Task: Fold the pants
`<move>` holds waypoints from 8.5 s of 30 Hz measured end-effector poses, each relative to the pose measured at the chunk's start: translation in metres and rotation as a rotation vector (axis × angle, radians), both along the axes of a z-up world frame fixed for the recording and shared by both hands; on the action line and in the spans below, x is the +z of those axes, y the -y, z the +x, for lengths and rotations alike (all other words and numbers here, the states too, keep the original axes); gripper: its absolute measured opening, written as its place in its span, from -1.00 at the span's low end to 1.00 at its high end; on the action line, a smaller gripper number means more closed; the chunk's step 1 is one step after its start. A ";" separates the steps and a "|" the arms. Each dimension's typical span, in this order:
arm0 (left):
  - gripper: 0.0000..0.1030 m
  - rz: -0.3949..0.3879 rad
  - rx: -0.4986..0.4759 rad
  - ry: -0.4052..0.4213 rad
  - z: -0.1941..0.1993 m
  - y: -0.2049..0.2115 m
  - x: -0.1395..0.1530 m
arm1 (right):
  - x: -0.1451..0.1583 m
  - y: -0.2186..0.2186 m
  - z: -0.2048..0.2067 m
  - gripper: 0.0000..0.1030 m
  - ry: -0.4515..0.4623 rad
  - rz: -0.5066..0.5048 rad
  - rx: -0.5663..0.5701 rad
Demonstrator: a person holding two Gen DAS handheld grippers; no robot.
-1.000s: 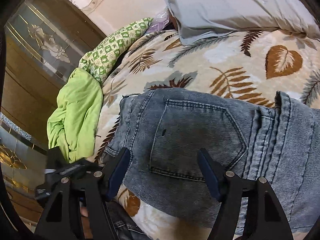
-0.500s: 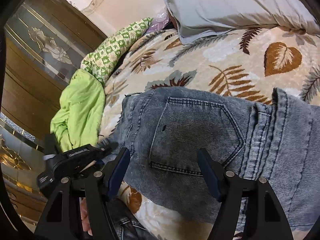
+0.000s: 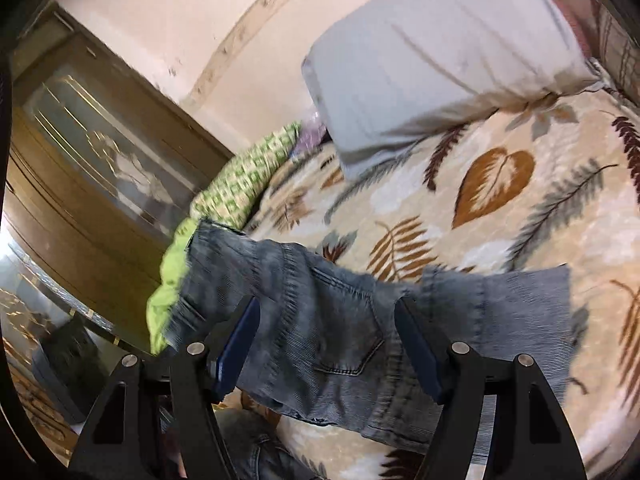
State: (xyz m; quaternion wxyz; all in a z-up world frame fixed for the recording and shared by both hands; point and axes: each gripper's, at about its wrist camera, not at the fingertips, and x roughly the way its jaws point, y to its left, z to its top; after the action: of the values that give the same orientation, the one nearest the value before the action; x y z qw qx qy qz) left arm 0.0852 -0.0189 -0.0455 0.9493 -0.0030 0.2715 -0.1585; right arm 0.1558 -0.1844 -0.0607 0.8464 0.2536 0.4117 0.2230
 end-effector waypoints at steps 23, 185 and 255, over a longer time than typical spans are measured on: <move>-0.74 0.167 -0.355 -0.256 0.015 0.109 -0.082 | -0.069 0.066 -0.006 -0.83 -0.210 -0.062 -0.108; 0.24 -0.579 0.021 -0.729 0.159 -0.068 -0.182 | -0.142 0.103 -0.006 0.27 -0.274 -0.179 -0.113; -0.13 -0.347 0.191 -0.555 0.093 -0.077 -0.130 | -0.103 0.030 -0.027 -0.44 -0.230 -0.288 -0.129</move>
State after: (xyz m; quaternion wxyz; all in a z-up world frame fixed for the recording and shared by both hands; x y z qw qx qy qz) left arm 0.1779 0.0581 -0.1758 0.8351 -0.2329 0.4871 -0.1058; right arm 0.1283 -0.2144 -0.1635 0.8338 0.1798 0.5163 0.0766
